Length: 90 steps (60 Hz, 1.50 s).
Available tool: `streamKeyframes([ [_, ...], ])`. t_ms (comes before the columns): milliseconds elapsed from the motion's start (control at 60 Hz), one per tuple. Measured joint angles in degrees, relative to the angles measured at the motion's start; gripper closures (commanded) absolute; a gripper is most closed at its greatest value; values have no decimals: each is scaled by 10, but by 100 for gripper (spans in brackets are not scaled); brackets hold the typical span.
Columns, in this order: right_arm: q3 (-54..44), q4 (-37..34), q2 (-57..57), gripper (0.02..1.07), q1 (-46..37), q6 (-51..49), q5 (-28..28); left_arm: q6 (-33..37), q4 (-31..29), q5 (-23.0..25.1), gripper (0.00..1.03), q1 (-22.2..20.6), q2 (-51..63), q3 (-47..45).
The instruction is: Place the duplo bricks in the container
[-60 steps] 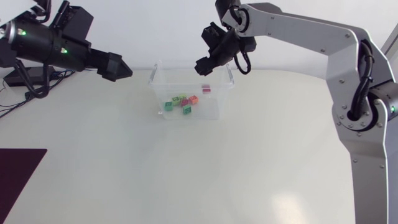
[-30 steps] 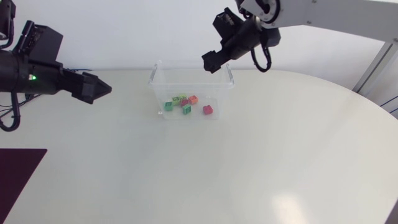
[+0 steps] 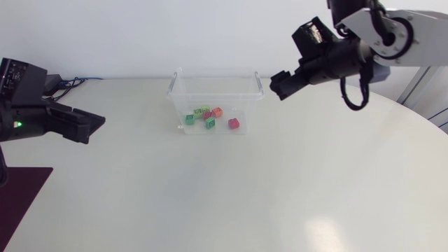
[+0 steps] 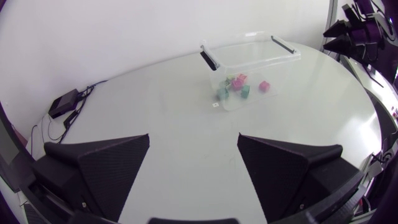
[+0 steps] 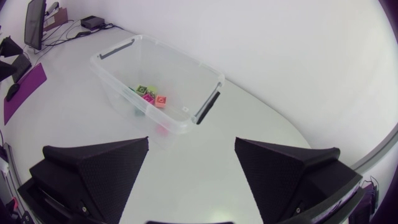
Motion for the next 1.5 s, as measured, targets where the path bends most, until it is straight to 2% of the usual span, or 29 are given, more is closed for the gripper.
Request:
streamKeyframes([
  [200, -117, 43, -115, 7, -31, 2, 7, 4, 16, -15, 4, -5, -64, -45],
  [483, -255, 66, -263, 7, -78, 4, 11, 20, 29, -22, 4, -9, -131, -120],
  [700, -323, 72, -360, 7, -111, 7, 10, 19, 61, -23, 4, -3, -221, -179],
  [867, -385, 89, -449, 7, -145, 15, 14, 19, 93, -25, 4, 37, -295, -236],
  [1067, -462, 103, -546, 7, -163, 16, 15, 16, 122, -27, 4, 56, -354, -289],
  [1500, -574, 157, -676, 7, -170, 70, 15, -41, 202, -39, 4, 42, -427, -373],
])
